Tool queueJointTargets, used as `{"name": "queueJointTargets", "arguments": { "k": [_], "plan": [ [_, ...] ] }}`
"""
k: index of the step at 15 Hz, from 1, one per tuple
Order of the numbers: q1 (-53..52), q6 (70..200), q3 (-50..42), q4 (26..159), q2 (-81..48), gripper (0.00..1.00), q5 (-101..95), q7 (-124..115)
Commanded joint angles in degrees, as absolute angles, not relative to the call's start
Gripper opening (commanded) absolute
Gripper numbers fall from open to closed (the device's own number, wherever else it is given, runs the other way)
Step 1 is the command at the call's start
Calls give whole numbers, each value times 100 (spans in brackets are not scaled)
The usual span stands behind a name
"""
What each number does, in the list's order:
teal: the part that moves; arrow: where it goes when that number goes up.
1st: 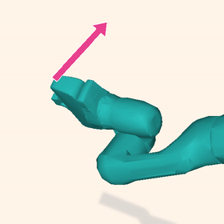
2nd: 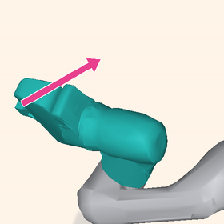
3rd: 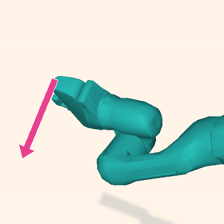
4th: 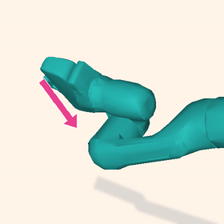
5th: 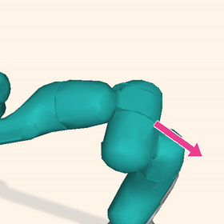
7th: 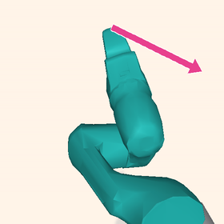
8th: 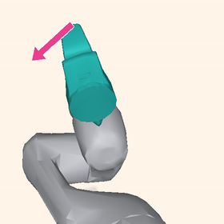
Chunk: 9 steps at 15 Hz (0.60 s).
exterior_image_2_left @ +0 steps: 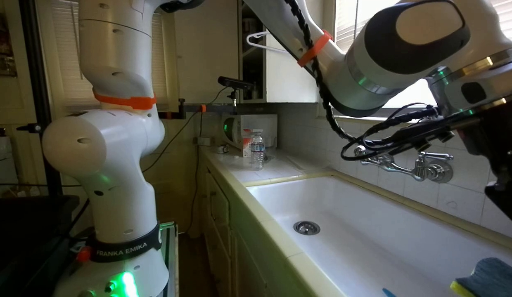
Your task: Put the yellow spoon in the sink.
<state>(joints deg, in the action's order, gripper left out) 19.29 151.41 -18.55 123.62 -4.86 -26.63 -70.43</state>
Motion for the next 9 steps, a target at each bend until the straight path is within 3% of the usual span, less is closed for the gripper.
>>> {"name": "queueJointTargets", "arguments": {
  "k": [1,9],
  "plan": [
    [1820,15251,-1966,12346,-530,0,-2563,-6998],
    [1774,15152,-1951,12419,-85,1,-2772,-6831]
  ]
}}
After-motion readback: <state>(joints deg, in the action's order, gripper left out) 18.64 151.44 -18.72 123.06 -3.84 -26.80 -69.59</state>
